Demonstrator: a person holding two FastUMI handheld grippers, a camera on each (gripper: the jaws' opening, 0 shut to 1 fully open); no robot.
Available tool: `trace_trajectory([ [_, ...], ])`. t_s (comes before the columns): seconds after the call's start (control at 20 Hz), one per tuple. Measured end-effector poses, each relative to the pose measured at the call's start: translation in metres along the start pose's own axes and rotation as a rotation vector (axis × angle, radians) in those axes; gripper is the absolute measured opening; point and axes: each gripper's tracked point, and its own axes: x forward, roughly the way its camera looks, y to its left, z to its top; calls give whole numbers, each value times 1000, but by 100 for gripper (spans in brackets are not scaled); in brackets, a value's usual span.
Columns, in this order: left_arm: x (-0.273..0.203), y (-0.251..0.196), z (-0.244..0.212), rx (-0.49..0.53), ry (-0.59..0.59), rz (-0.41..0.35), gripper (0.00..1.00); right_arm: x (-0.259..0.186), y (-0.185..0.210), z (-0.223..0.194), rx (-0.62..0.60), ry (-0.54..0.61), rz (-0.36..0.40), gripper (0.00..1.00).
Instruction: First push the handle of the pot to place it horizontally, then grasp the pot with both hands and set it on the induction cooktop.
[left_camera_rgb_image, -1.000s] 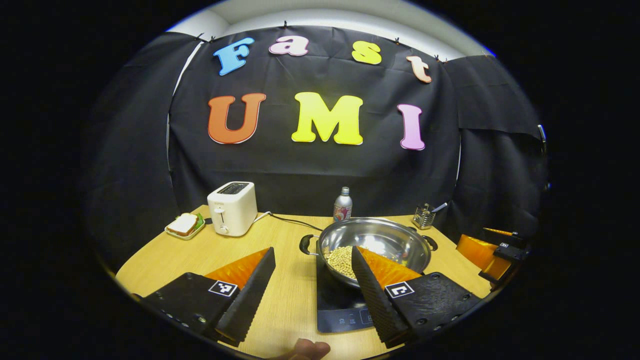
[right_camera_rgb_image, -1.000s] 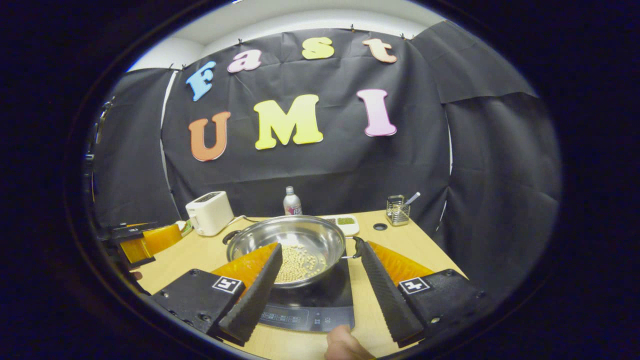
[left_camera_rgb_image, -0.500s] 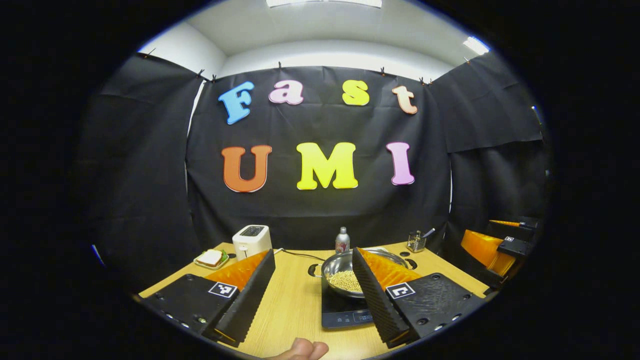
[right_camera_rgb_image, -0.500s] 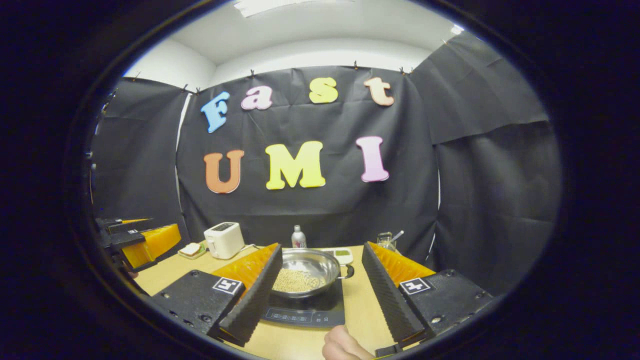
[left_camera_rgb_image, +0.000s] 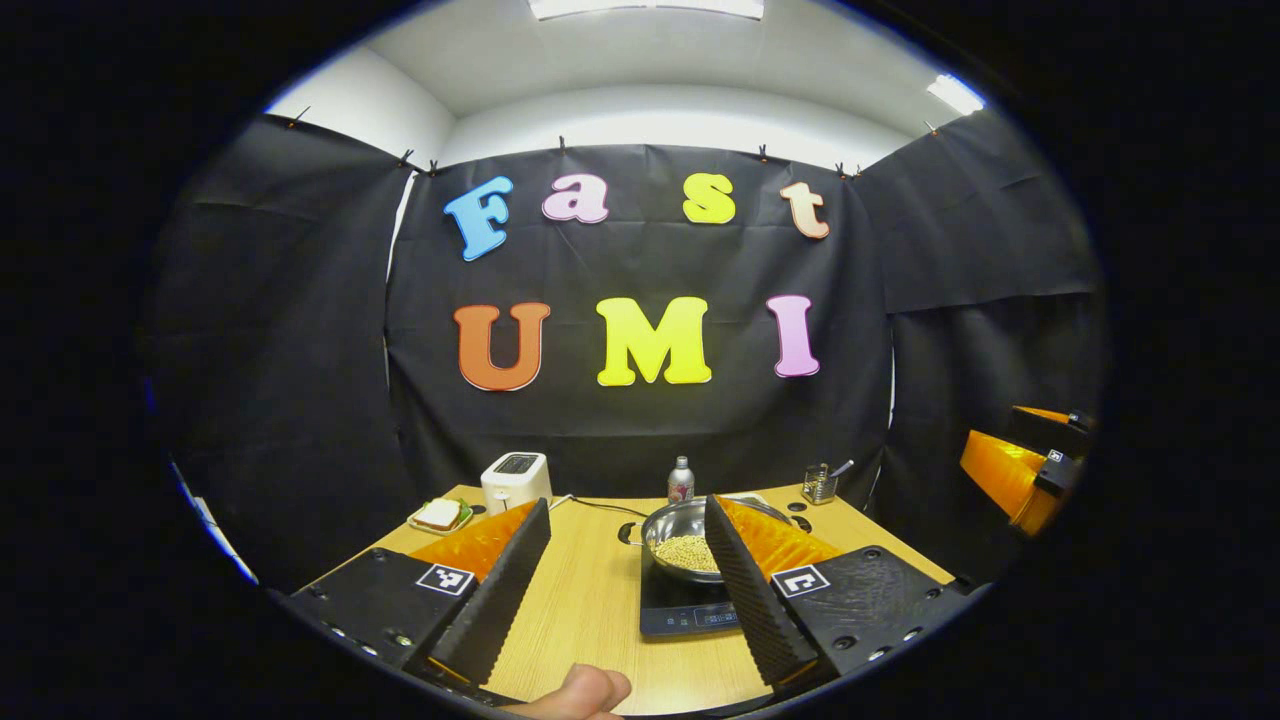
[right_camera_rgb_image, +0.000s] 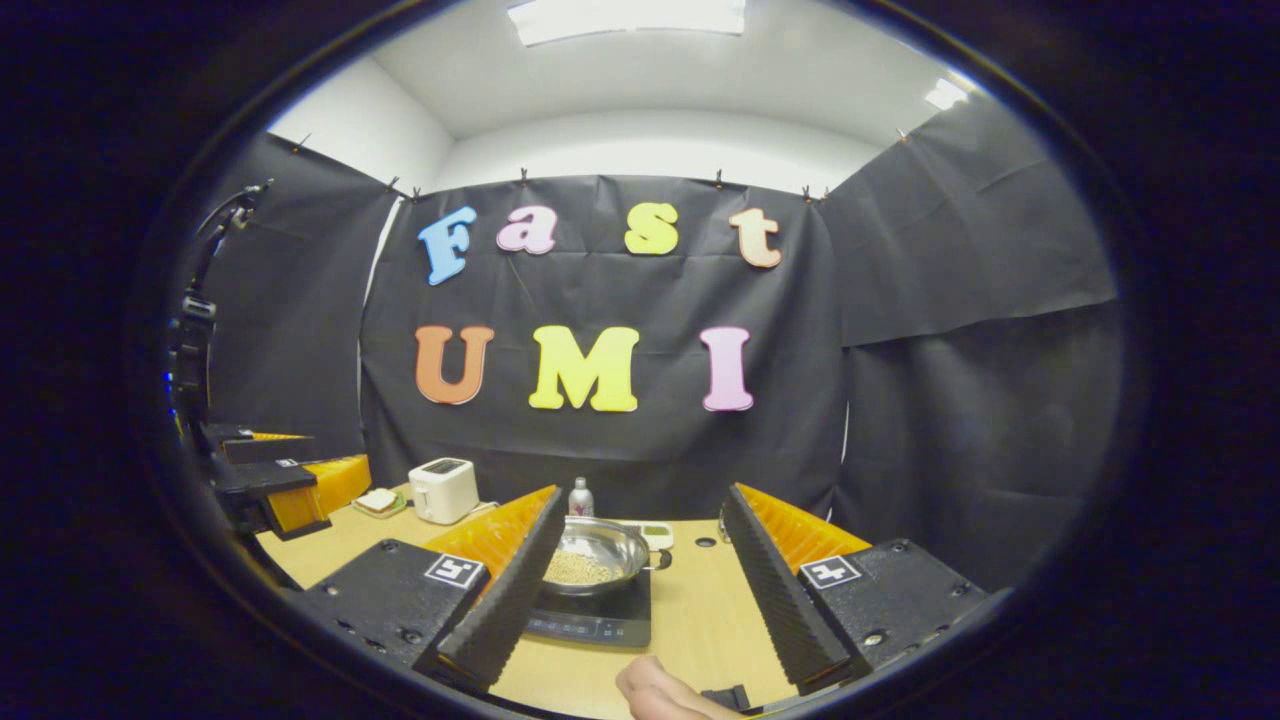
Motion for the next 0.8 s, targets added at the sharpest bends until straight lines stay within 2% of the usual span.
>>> trace_trajectory([
  [0.1, -13, -3, -1, 11, -22, 5, 92, -7, -9, -8, 36, 8, -10, 100],
  [0.35, -35, -18, 7, 46, -83, -7, 92, -9, -31, -2, 15, -1, -64, 99],
  [0.6, -39, -14, 16, 75, -120, 33, 93, -15, -25, -3, 23, -8, -27, 99],
  [0.8, -38, -10, 15, 55, -117, 34, 93, -17, -32, 0, 15, -20, -40, 99],
])
